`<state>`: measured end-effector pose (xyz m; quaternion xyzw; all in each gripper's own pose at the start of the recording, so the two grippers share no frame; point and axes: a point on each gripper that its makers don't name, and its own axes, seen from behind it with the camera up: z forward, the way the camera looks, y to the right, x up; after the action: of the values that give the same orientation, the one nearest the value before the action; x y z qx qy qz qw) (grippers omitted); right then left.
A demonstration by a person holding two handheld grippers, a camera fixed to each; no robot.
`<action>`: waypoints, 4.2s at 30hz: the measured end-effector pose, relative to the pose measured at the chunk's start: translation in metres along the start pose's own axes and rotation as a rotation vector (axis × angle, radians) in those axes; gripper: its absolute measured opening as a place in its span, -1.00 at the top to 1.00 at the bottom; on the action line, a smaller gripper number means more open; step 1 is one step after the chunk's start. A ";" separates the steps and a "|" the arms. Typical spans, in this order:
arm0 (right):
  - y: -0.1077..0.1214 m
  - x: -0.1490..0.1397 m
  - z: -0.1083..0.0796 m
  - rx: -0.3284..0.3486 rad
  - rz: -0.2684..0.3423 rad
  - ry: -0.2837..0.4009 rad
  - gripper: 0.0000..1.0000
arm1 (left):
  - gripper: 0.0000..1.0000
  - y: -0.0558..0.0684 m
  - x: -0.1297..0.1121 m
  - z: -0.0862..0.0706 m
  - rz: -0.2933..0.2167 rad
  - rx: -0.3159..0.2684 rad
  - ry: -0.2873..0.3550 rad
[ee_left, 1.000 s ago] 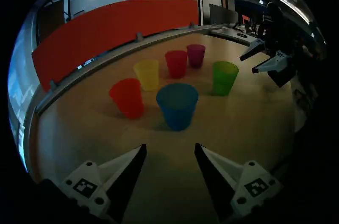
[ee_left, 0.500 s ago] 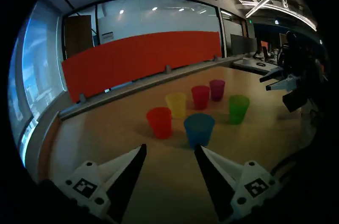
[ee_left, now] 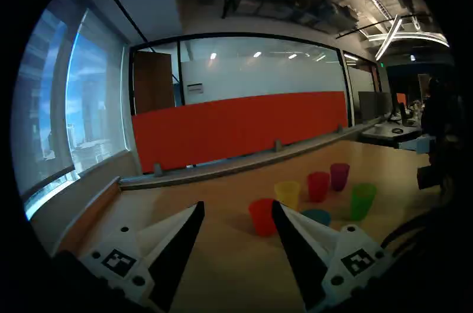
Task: Pour water
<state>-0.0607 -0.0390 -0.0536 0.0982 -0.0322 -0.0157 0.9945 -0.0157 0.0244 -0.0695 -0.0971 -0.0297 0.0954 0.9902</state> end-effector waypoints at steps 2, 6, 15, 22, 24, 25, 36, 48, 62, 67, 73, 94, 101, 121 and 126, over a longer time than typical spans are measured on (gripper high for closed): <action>0.010 0.009 0.002 -0.045 0.011 0.035 -0.93 | -0.67 -0.003 0.006 0.000 -0.013 0.030 0.030; 0.027 0.024 0.008 -0.131 0.030 0.090 -0.93 | -0.67 -0.009 0.016 0.000 -0.022 0.090 0.084; 0.042 0.040 0.019 -0.236 0.005 0.172 -0.98 | -0.67 -0.019 0.017 0.004 -0.036 0.213 0.147; 0.050 0.038 0.027 -0.309 -0.033 0.196 -0.98 | -0.67 -0.023 0.001 0.014 -0.078 0.249 0.140; 0.051 0.033 0.030 -0.317 -0.032 0.196 -0.98 | -0.67 -0.024 -0.005 0.016 -0.085 0.254 0.137; 0.051 0.030 0.031 -0.319 -0.029 0.195 -0.98 | -0.67 -0.023 -0.009 0.017 -0.086 0.254 0.134; 0.058 -0.002 0.039 -0.343 0.008 0.172 -0.98 | -0.67 -0.016 -0.034 0.029 -0.093 0.250 0.114; 0.061 -0.017 0.041 -0.348 0.025 0.157 -0.98 | -0.67 -0.012 -0.044 0.039 -0.099 0.244 0.107; 0.063 -0.007 0.040 -0.358 0.020 0.148 -0.98 | -0.67 -0.012 -0.050 0.045 -0.103 0.251 0.107; 0.066 -0.006 0.036 -0.368 0.018 0.146 -0.98 | -0.67 -0.013 -0.056 0.047 -0.121 0.250 0.106; 0.070 -0.008 0.031 -0.377 0.023 0.143 -0.98 | -0.67 -0.016 -0.059 0.047 -0.130 0.245 0.109; 0.073 -0.003 0.026 -0.375 0.036 0.157 -0.98 | -0.67 -0.015 -0.073 0.054 -0.138 0.235 0.069; 0.072 -0.001 0.027 -0.370 0.035 0.158 -0.98 | -0.67 -0.014 -0.074 0.054 -0.137 0.234 0.069; 0.059 -0.011 0.042 -0.322 0.008 0.156 -0.98 | -0.67 -0.014 -0.076 0.053 -0.135 0.234 0.068; 0.059 -0.017 0.047 -0.314 0.013 0.149 -0.98 | -0.67 -0.015 -0.076 0.053 -0.135 0.234 0.068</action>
<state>-0.0798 0.0100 0.0031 -0.0575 0.0440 -0.0069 0.9974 -0.0913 0.0049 -0.0174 0.0179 0.0085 0.0280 0.9994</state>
